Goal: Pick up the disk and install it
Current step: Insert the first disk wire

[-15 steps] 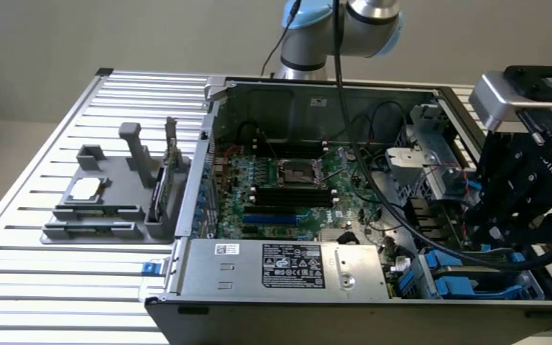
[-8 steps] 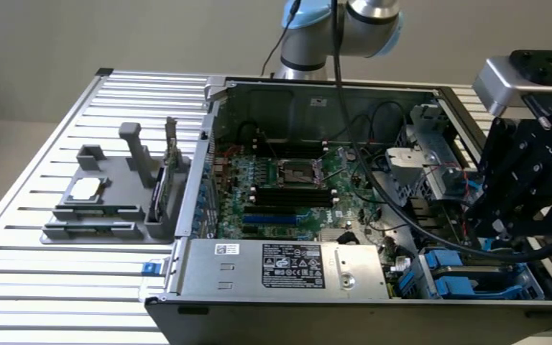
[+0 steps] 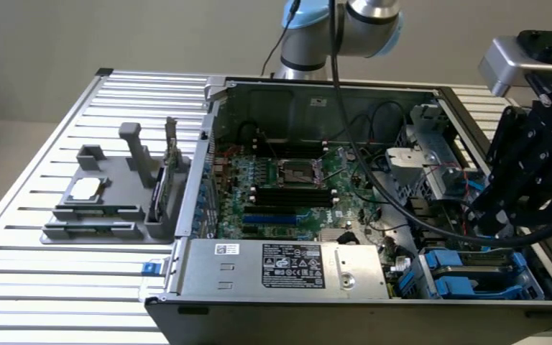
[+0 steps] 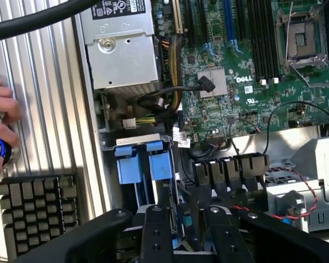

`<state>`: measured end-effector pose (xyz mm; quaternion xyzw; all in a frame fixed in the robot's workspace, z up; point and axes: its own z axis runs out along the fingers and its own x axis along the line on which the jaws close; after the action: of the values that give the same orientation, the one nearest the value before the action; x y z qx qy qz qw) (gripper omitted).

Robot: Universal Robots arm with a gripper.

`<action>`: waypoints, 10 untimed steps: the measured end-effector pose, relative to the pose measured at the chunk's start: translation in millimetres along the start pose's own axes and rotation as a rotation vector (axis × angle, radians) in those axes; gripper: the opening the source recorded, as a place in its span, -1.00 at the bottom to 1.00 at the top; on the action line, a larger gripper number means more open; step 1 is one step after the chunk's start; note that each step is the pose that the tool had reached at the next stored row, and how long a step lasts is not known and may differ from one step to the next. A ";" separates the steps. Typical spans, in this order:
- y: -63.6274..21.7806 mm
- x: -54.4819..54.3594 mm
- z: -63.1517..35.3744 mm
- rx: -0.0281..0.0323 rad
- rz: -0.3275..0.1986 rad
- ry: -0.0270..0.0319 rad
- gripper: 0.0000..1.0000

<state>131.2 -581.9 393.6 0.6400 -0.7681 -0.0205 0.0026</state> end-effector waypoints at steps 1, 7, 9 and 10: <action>0.0 0.0 -0.5 0.0003 0.011 -0.0005 -0.40; 0.0 -0.1 -1.5 0.0020 0.087 -0.0038 -0.40; 0.1 -0.1 -1.6 0.0025 0.113 -0.0049 -0.40; 0.0 -0.1 -1.7 0.0028 0.126 -0.0054 -0.40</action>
<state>131.3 -581.9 395.3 0.5901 -0.8070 -0.0210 0.0009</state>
